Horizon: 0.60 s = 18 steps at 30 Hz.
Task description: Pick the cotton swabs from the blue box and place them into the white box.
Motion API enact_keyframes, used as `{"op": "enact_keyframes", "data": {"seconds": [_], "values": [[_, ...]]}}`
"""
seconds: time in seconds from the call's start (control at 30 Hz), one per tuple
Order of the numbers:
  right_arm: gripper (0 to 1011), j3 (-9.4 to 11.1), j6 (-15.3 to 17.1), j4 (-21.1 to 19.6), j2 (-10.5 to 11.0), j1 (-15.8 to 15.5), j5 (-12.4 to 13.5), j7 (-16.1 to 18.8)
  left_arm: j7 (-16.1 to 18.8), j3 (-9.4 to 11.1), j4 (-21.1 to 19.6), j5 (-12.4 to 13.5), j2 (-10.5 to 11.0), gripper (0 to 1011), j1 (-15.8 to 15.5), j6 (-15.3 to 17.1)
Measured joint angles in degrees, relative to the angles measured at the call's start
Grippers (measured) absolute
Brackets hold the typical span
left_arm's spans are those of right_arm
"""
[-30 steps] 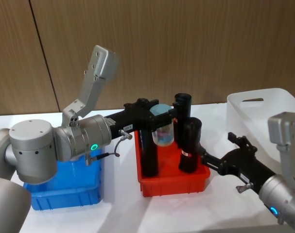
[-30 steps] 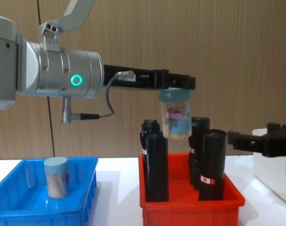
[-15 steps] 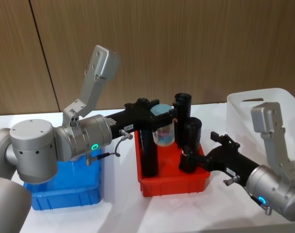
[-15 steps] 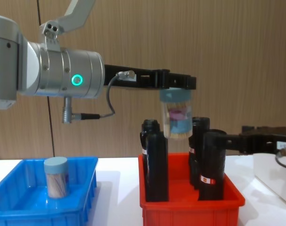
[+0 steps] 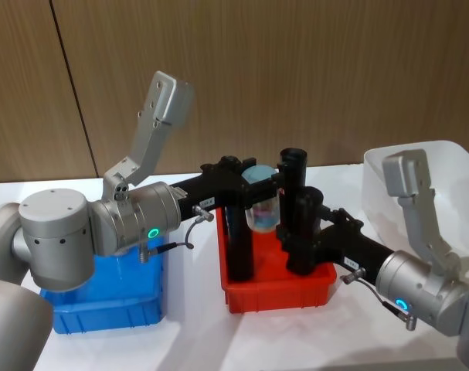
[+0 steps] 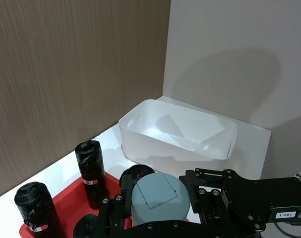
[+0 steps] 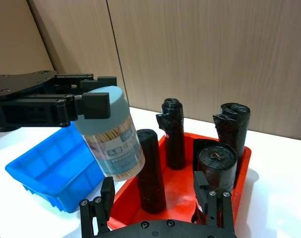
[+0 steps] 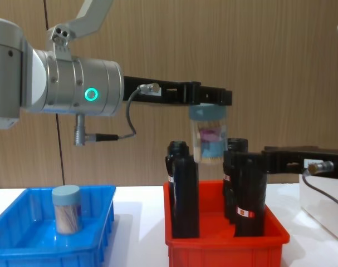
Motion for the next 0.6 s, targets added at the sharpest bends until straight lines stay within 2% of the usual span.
{"op": "enact_keyframes", "data": {"seconds": [0.6], "values": [[1002, -1.2, 0.5, 3.0, -1.9, 2.9, -0.8, 1.2, 0.0, 0.0, 0.0, 0.0, 0.0, 657, 0.0, 0.0]]}}
